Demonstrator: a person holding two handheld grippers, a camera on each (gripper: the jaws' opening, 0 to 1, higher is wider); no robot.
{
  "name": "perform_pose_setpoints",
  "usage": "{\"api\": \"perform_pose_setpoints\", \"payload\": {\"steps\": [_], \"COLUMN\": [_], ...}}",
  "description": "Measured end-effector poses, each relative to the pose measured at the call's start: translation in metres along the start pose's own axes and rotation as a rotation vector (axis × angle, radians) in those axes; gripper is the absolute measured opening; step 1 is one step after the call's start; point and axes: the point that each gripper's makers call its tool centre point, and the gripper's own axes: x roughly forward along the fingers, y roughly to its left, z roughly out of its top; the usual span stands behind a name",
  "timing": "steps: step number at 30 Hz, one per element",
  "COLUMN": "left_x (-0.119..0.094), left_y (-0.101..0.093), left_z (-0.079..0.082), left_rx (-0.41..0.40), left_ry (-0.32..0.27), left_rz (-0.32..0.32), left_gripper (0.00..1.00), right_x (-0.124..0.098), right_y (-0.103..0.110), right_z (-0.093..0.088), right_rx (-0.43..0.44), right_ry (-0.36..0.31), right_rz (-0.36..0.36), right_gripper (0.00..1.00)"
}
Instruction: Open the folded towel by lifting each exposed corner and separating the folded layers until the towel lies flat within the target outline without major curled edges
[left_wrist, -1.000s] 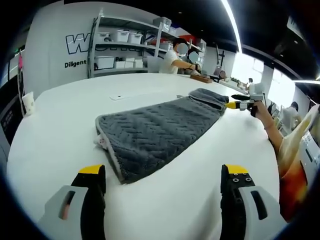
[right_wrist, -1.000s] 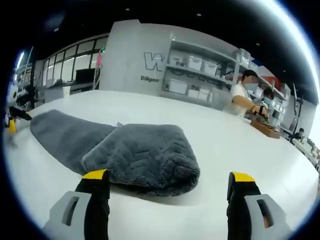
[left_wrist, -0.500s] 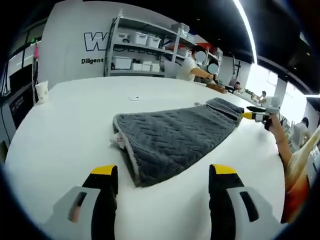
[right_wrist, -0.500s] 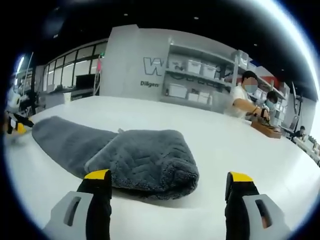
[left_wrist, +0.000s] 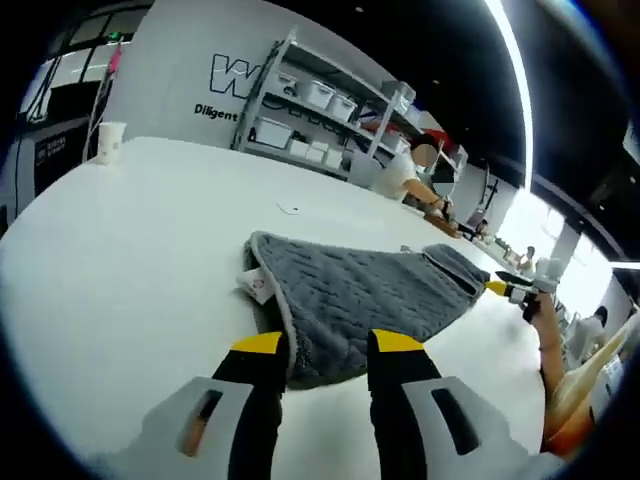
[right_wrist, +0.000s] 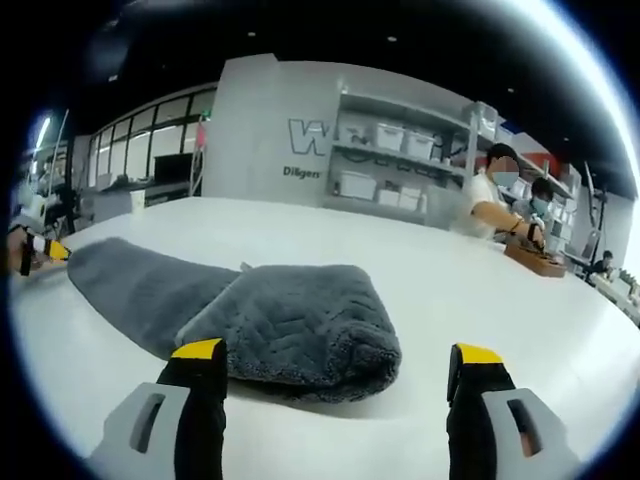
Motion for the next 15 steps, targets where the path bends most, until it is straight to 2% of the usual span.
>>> {"api": "perform_pose_setpoints", "payload": {"steps": [4, 6, 8, 15], "left_x": [0.002, 0.004, 0.005, 0.005], "left_y": [0.007, 0.016, 0.019, 0.022], "left_z": [0.001, -0.003, -0.004, -0.006], "left_rx": [-0.049, -0.086, -0.060, -0.017], "left_ry": [-0.012, 0.008, 0.013, 0.022], "left_rz": [0.009, 0.055, 0.072, 0.092], "left_gripper": [0.24, 0.14, 0.09, 0.03], "right_x": [-0.001, -0.002, -0.002, -0.002], "right_y": [0.001, 0.003, 0.002, 0.003], "right_z": [0.001, 0.001, 0.001, 0.002], "right_rx": [0.001, 0.000, 0.000, -0.006], "right_ry": [-0.004, -0.005, -0.007, -0.005], "right_rz": [0.004, 0.005, 0.006, 0.015], "right_gripper": [0.91, 0.91, 0.91, 0.94]}}
